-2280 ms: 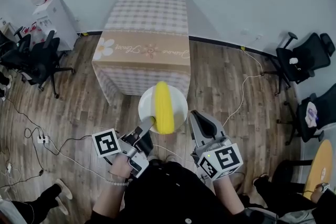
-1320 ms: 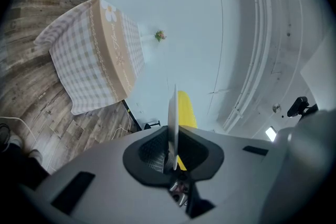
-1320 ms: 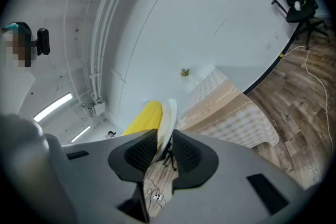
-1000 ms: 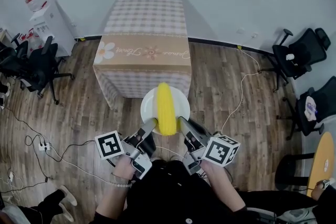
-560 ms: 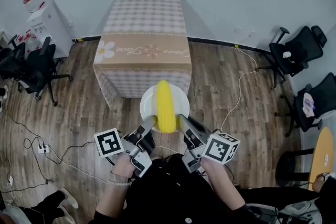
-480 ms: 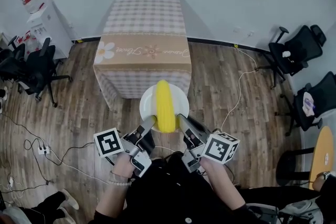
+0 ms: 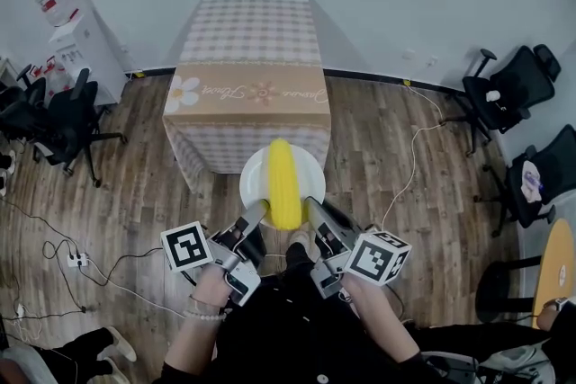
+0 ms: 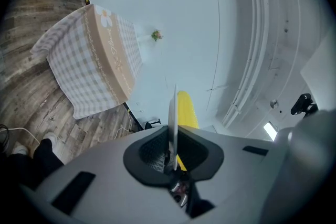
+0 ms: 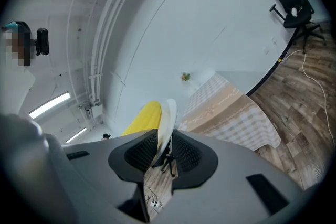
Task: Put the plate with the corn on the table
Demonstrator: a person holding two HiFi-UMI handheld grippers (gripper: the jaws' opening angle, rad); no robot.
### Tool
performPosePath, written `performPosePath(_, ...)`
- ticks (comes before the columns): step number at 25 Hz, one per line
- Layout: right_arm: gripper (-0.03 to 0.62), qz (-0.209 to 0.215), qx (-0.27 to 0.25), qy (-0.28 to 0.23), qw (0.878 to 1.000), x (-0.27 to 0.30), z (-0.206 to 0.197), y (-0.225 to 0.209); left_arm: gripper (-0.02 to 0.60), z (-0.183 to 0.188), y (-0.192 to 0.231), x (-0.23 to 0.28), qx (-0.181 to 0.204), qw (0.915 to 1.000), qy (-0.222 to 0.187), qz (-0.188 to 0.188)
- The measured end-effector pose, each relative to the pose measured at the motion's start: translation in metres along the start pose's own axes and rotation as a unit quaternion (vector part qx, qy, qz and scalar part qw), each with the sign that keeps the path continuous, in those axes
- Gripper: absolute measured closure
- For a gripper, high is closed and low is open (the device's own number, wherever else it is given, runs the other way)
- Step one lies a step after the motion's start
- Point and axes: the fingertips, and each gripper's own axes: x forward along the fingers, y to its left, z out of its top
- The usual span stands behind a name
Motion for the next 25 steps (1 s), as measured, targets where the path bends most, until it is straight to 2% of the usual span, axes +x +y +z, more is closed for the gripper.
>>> performPosePath(16,0.482,0.007,0.005,0.013,1.000,0.029,0.033,-0.033,0.546,0.025,0.008,0.046,-0.001,0.9999,-0.012,-0.003)
performPosePath(25,0.482,0.017,0.008,0.025,1.000,0.058,0.062,-0.052,0.546,0.052,0.012,0.078,0.001,0.9997,-0.025,0.004)
